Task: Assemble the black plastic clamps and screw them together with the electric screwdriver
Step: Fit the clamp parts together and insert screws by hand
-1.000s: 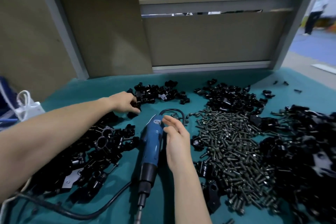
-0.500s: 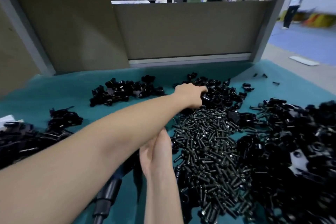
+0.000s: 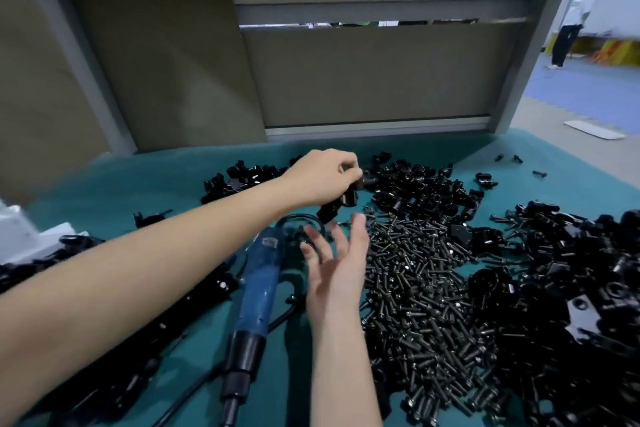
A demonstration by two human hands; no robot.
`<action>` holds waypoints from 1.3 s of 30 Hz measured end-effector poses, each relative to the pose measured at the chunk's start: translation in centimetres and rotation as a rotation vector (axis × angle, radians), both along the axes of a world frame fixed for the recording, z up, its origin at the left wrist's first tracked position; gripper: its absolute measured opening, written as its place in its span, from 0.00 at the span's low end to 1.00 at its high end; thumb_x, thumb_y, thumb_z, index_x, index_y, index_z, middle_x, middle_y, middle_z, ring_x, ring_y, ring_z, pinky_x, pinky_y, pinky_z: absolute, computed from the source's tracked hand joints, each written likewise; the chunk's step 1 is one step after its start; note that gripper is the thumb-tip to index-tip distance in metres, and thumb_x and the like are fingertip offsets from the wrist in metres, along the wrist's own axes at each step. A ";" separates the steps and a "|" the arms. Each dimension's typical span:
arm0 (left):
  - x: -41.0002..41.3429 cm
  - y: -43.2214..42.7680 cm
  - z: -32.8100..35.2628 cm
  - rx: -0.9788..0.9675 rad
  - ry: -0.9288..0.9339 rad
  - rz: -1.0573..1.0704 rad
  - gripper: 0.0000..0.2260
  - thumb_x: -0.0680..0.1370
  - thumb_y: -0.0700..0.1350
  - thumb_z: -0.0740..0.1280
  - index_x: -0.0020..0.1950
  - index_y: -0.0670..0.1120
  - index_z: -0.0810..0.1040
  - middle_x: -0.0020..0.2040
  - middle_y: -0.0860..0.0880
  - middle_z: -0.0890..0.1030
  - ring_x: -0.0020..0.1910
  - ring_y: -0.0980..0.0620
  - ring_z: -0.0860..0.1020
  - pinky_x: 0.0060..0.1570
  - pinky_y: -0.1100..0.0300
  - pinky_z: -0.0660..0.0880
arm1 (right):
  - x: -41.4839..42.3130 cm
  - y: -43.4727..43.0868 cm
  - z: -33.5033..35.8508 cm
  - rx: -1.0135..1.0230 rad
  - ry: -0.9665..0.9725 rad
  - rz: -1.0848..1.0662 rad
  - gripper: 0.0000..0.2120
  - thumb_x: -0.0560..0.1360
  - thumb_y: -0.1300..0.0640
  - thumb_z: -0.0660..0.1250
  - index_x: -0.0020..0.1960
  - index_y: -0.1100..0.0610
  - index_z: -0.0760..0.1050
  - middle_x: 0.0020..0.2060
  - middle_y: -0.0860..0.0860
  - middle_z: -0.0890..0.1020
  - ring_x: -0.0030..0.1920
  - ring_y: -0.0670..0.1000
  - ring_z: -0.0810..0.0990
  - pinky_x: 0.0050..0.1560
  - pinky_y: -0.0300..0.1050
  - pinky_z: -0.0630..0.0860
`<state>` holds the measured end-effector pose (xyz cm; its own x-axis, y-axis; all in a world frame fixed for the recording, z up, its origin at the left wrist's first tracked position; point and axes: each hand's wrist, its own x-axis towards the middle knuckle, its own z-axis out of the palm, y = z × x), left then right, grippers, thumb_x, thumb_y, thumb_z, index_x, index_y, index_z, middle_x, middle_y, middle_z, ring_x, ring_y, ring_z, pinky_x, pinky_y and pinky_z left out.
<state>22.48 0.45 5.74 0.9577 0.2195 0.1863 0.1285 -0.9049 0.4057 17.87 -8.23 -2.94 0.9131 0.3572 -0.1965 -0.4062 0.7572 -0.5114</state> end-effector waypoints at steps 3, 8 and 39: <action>-6.0 0.3 0.5 -0.078 0.012 -0.029 0.10 0.81 0.51 0.60 0.42 0.54 0.76 0.40 0.53 0.82 0.40 0.52 0.78 0.42 0.59 0.73 | -0.6 -0.5 1.8 -0.207 -0.218 0.034 0.11 0.75 0.48 0.66 0.57 0.48 0.77 0.47 0.44 0.84 0.44 0.46 0.83 0.35 0.38 0.77; -14.0 -1.2 -0.4 -0.458 -0.280 0.103 0.07 0.80 0.47 0.62 0.53 0.59 0.77 0.37 0.57 0.80 0.34 0.56 0.76 0.37 0.65 0.74 | -2.5 -1.7 4.9 -0.338 -0.480 0.073 0.08 0.79 0.59 0.64 0.46 0.55 0.81 0.38 0.49 0.83 0.33 0.45 0.80 0.31 0.37 0.75; -22.6 -9.1 -8.0 -1.188 -0.308 0.031 0.23 0.76 0.29 0.64 0.60 0.55 0.75 0.59 0.51 0.80 0.51 0.51 0.83 0.58 0.54 0.77 | -11.9 -11.9 1.4 -0.577 -0.514 0.177 0.14 0.71 0.70 0.70 0.48 0.53 0.85 0.38 0.52 0.83 0.40 0.49 0.83 0.38 0.39 0.79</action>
<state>-0.13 -8.64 -2.21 0.9003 0.4293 0.0720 -0.1033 0.0499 0.9934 5.98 -20.17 -1.50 0.8787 0.4761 0.0359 -0.1026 0.2618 -0.9597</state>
